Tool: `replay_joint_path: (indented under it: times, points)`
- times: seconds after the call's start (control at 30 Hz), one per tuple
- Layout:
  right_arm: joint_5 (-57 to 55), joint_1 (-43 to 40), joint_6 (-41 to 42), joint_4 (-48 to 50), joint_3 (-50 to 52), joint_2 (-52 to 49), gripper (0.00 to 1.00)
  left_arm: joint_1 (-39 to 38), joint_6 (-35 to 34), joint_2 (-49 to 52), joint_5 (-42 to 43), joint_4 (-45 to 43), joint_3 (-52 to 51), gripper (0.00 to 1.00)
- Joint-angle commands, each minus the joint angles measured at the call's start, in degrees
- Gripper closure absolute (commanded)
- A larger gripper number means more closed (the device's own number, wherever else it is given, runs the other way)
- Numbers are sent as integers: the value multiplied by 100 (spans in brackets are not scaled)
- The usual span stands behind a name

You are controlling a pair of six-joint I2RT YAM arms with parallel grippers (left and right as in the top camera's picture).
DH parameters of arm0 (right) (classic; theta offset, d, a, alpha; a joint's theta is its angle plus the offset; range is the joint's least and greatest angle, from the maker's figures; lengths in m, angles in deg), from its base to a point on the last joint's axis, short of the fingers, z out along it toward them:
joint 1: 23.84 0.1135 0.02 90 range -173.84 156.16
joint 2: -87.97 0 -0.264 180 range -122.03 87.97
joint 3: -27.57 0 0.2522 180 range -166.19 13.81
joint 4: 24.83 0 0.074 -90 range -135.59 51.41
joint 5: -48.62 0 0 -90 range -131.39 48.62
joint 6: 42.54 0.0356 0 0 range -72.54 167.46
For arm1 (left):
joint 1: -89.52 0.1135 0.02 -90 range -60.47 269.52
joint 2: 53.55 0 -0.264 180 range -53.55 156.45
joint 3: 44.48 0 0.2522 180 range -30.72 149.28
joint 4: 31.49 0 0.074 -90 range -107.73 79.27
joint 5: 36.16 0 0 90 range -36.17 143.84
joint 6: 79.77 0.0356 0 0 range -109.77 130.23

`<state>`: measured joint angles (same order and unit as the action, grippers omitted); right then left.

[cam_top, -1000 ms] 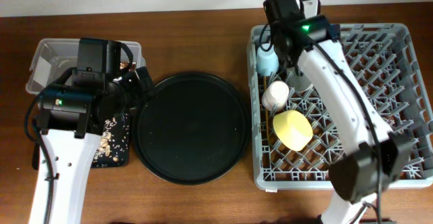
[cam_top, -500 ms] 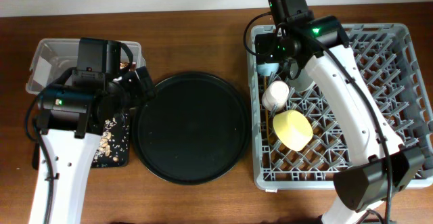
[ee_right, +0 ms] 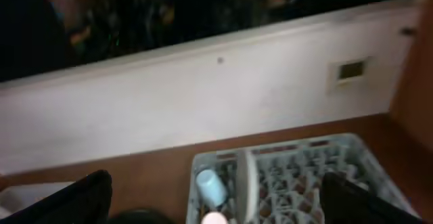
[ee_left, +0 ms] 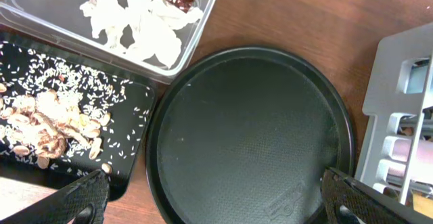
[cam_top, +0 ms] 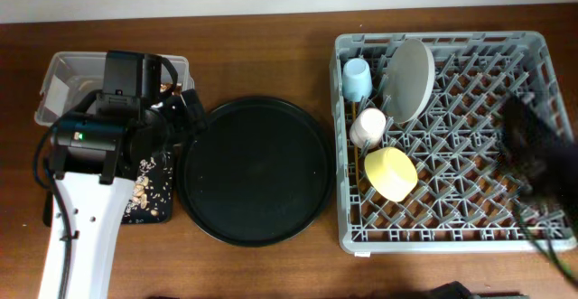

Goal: Sort waste into correct bins and load items into the dishwasher rack

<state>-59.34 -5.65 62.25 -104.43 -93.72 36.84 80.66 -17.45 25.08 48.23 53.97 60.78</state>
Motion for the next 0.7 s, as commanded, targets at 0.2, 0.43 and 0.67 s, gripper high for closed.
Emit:
replay_joint_path:
  times: [0.2,0.43,0.67]
  points:
    - [-186,-1139,2444,3180,7093,4564,2,4,31,-44,-24,2,68,1]
    - [-131,-1344,3526,6671,10100,5093,2,4,31,-44,-24,0,68,1]
    - [490,-1344,3521,5659,10476,5095,2,4,33,-44,-24,0,68,1]
